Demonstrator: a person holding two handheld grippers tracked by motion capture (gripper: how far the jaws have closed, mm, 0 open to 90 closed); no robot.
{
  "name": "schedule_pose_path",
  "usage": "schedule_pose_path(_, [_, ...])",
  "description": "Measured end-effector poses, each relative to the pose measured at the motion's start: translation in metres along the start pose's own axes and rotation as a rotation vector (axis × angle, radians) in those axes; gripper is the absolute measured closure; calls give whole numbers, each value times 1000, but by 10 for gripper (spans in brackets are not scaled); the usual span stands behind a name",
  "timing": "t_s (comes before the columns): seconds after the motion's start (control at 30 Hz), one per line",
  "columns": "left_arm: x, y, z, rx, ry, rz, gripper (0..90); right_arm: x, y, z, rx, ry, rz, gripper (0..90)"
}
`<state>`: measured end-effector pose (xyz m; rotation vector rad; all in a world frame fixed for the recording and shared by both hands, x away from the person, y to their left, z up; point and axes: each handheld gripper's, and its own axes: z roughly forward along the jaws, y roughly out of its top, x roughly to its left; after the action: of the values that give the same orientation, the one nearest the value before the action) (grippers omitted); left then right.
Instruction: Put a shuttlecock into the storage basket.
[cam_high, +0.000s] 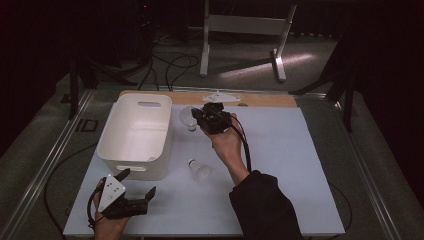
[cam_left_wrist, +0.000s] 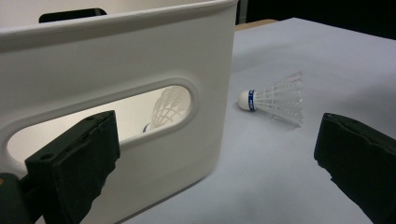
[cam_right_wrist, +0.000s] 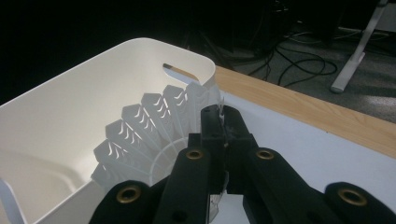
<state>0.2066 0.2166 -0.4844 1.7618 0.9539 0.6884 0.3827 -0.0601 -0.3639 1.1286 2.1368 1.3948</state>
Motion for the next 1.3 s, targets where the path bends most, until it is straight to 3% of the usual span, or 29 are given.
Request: schedule_pose_path(1.3, [0,0,-1,-2,-2,1,6,18,24,15,-40,10,-21,899])
